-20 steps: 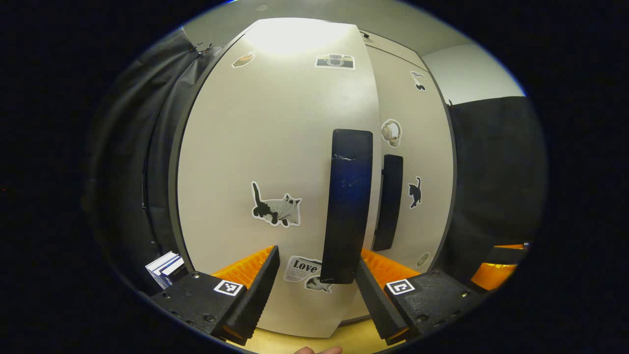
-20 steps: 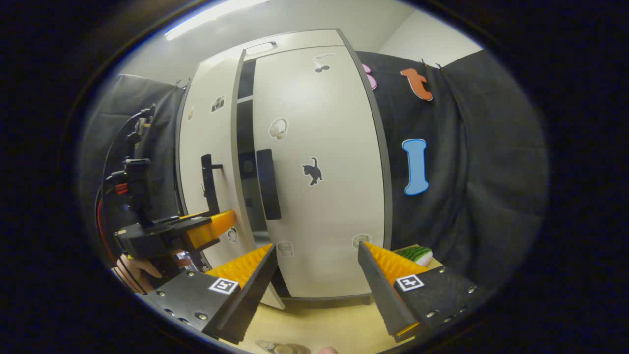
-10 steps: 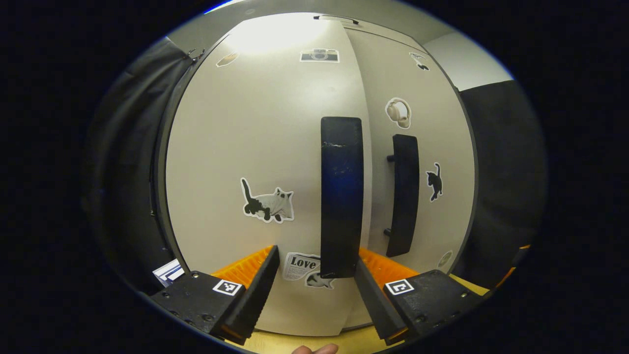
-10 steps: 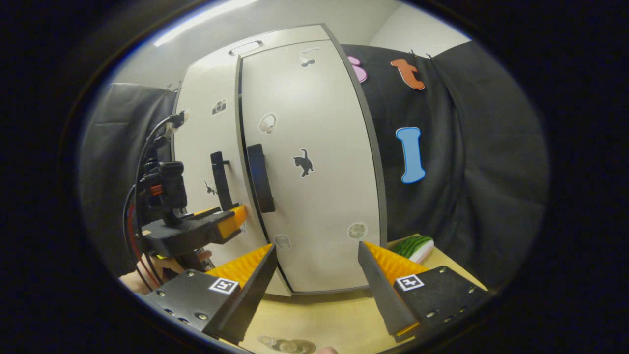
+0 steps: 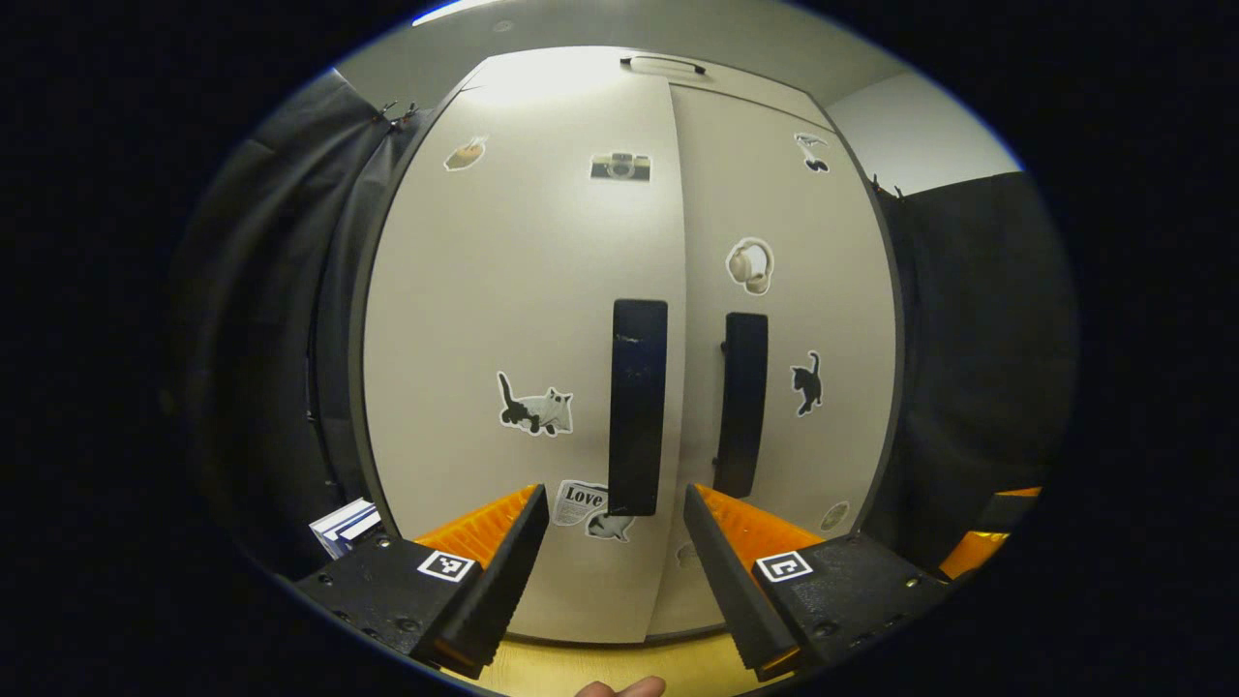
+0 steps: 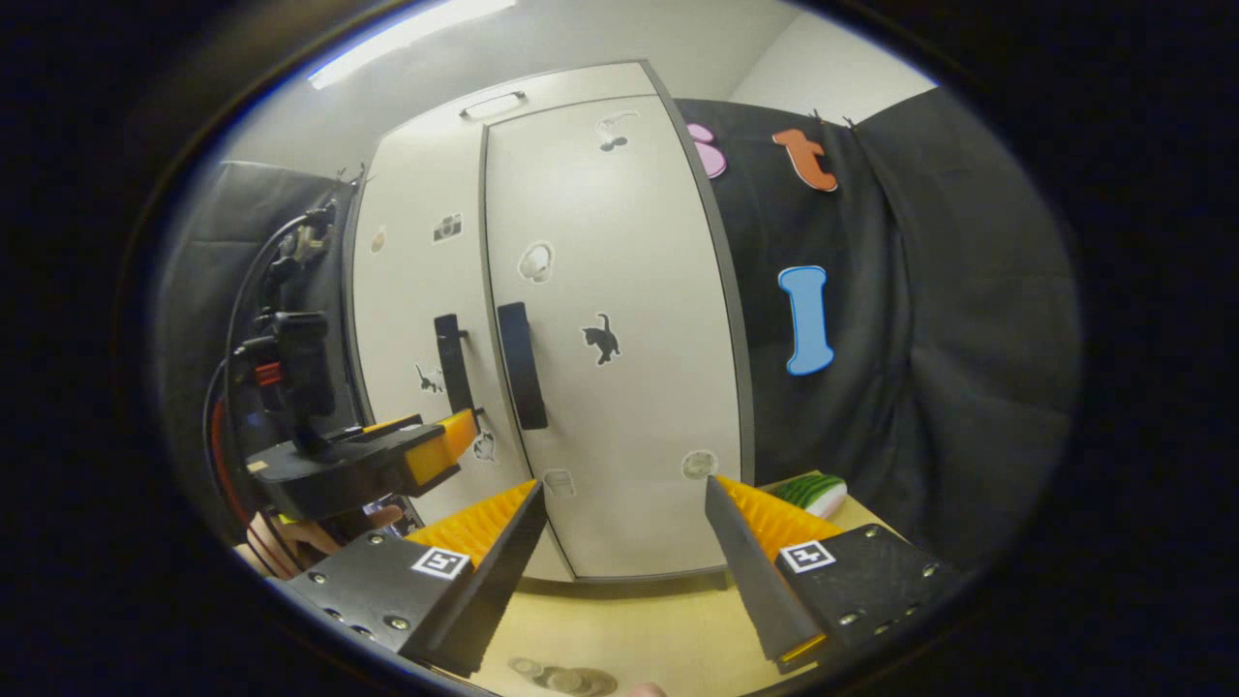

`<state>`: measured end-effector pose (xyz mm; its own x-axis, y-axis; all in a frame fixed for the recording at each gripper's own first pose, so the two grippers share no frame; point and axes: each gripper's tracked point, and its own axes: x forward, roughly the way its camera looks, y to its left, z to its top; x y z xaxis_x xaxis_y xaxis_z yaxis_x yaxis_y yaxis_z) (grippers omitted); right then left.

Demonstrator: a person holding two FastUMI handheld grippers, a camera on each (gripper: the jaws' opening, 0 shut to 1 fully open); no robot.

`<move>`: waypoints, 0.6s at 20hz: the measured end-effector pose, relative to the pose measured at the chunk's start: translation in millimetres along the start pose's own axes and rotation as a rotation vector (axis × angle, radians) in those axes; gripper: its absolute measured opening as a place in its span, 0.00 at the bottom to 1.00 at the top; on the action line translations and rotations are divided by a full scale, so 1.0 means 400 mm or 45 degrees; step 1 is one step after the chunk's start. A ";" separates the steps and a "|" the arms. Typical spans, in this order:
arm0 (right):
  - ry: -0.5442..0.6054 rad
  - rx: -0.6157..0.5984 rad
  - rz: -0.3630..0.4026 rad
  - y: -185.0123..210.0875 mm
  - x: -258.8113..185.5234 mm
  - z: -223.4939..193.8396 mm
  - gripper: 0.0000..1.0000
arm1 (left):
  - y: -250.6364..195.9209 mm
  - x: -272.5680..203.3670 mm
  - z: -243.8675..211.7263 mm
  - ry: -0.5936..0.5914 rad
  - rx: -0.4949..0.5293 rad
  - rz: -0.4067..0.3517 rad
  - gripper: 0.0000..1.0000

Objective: Grasp the bottle in the cabinet with the left hand and place it on the coaster, then close the right door with the right hand and the left door with the left hand.

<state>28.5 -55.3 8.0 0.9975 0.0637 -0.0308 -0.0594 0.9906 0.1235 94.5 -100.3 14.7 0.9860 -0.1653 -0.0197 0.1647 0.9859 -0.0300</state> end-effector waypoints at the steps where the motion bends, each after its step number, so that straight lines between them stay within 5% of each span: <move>1: -0.008 -0.004 -0.002 0.000 -0.007 0.008 1.00 | 0.002 -0.023 0.011 -0.006 -0.012 0.002 0.90; 12: -0.062 -0.059 -0.025 0.025 -0.079 0.048 0.96 | 0.056 -0.296 0.066 -0.049 0.000 0.089 0.89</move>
<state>-2.8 -49.8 29.1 0.9991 0.0395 0.0157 -0.0406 0.9962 0.0772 -18.0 -58.0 42.8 0.9954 -0.0947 0.0169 0.0952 0.9950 -0.0300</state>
